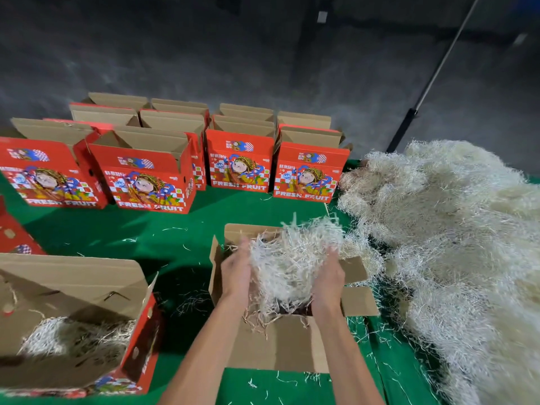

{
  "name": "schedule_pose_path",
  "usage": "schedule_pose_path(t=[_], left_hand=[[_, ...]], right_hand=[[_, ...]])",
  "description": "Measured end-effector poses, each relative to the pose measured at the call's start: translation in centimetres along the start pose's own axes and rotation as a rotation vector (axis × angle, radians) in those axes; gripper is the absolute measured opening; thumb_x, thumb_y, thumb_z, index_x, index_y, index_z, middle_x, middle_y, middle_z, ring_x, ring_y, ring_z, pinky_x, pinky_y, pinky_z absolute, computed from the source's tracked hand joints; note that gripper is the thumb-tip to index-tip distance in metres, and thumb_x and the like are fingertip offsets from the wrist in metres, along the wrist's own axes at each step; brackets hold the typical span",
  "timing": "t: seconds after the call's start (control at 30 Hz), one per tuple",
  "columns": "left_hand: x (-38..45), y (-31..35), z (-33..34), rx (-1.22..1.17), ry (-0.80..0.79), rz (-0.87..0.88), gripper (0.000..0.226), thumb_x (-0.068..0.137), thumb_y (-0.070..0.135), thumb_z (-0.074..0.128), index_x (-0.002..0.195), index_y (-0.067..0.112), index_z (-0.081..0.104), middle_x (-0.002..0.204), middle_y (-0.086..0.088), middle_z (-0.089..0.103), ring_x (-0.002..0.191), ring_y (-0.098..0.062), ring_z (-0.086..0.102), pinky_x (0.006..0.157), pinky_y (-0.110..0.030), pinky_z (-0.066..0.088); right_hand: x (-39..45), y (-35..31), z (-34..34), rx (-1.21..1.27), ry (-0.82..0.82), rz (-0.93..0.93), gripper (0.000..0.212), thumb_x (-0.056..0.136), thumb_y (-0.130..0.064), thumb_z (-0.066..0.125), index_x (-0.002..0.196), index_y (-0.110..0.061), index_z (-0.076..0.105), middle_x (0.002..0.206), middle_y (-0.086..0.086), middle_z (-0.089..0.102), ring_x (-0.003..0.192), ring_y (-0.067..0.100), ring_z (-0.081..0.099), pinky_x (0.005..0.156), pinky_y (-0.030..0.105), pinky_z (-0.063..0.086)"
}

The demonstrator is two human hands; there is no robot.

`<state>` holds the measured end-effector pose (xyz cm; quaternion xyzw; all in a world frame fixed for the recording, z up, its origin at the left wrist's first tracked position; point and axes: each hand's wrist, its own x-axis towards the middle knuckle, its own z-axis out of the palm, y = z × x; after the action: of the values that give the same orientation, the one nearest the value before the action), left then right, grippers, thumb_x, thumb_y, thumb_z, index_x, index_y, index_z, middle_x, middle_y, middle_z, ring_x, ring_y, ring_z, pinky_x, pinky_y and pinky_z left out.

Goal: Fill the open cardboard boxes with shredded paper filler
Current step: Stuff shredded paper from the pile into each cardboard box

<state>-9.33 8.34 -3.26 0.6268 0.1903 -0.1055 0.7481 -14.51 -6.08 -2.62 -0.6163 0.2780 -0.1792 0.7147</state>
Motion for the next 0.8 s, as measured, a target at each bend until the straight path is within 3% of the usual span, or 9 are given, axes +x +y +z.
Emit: schedule_pose_path(t=[0.1,0.2,0.3,0.37,0.47,0.53,0.6,0.7,0.8], left_hand=[[-1.9,0.3,1.4,0.145,-0.229,-0.003,0.073,0.064,0.099,0.043,0.111,0.045,0.06,0.107,0.018,0.056,0.1,-0.008,0.053,0.09,-0.038,0.044],[-2.7,-0.8,2.3,0.248,-0.186,0.159,0.069,0.078,0.075,0.063,0.131,0.033,0.053,0.125,0.011,0.063,0.12,-0.013,0.057,0.106,-0.044,0.044],[-2.0,0.0,1.0,0.232,0.023,0.232,0.035,0.093,0.044,0.063,0.115,0.02,0.052,0.104,-0.006,0.064,0.103,-0.014,0.064,0.088,-0.03,0.051],[-1.4,0.3,0.2,0.188,0.031,0.27,0.017,0.098,0.041,0.058,0.102,0.025,0.055,0.083,0.009,0.065,0.074,0.011,0.062,0.063,-0.011,0.044],[-1.9,-0.5,1.2,0.149,-0.169,0.115,0.028,0.101,0.019,0.055,0.128,0.024,0.054,0.081,0.001,0.068,0.043,0.001,0.048,0.043,-0.013,0.034],[-2.7,-1.4,2.2,0.151,-0.216,0.165,0.037,0.096,0.019,0.058,0.13,0.033,0.053,0.089,0.006,0.069,0.053,0.002,0.053,0.049,-0.012,0.036],[-2.9,-1.5,2.7,0.248,-0.125,0.346,0.012,0.093,0.04,0.064,0.1,0.045,0.056,0.084,0.024,0.067,0.074,0.008,0.06,0.062,-0.009,0.037],[-1.9,-1.0,1.8,0.313,-0.09,0.388,0.019,0.1,0.029,0.057,0.081,0.031,0.06,0.064,0.012,0.06,0.05,-0.001,0.046,0.047,-0.018,0.036],[0.4,-0.1,-0.1,0.118,0.093,0.239,0.031,0.095,0.039,0.06,0.071,0.02,0.058,0.05,0.012,0.047,0.042,-0.004,0.036,0.04,-0.021,0.029]], right_hand=[[-1.5,-0.1,1.6,-0.059,-0.165,-0.069,0.024,0.096,-0.074,0.022,0.108,-0.077,0.044,0.108,-0.042,0.06,0.099,-0.021,0.052,0.098,0.015,0.039],[-2.7,0.1,2.5,-0.16,-0.202,-0.132,0.035,0.093,-0.068,0.041,0.073,-0.051,0.064,0.066,-0.023,0.061,0.061,-0.008,0.053,0.062,0.017,0.042],[-1.9,0.4,1.5,-0.131,0.004,-0.197,0.035,0.092,-0.056,0.06,0.073,-0.027,0.059,0.056,-0.015,0.049,0.05,-0.003,0.039,0.052,0.016,0.037],[-1.2,0.5,0.6,-0.12,0.077,-0.19,0.036,0.09,-0.055,0.063,0.087,-0.02,0.06,0.067,-0.012,0.057,0.056,0.002,0.048,0.058,0.024,0.047],[-1.7,0.3,1.6,-0.172,-0.119,-0.124,0.011,0.099,-0.028,0.059,0.11,-0.026,0.059,0.103,-0.008,0.069,0.081,-0.001,0.068,0.068,0.018,0.056],[-2.3,0.8,2.6,-0.171,-0.163,-0.163,0.022,0.1,-0.005,0.054,0.114,-0.02,0.063,0.104,-0.002,0.073,0.088,0.003,0.07,0.073,0.019,0.056],[-2.5,1.1,2.6,-0.067,-0.138,-0.126,0.027,0.101,0.001,0.048,0.108,-0.021,0.063,0.095,-0.002,0.071,0.081,0.005,0.07,0.071,0.021,0.055],[-1.8,0.4,1.5,0.013,-0.12,0.026,0.029,0.103,0.0,0.042,0.099,-0.025,0.056,0.084,-0.013,0.066,0.077,0.008,0.065,0.063,0.017,0.051],[0.7,-0.9,-0.1,-0.106,0.044,0.019,0.027,0.104,-0.003,0.039,0.104,-0.019,0.06,0.071,-0.012,0.057,0.044,0.001,0.044,0.049,0.017,0.041]])
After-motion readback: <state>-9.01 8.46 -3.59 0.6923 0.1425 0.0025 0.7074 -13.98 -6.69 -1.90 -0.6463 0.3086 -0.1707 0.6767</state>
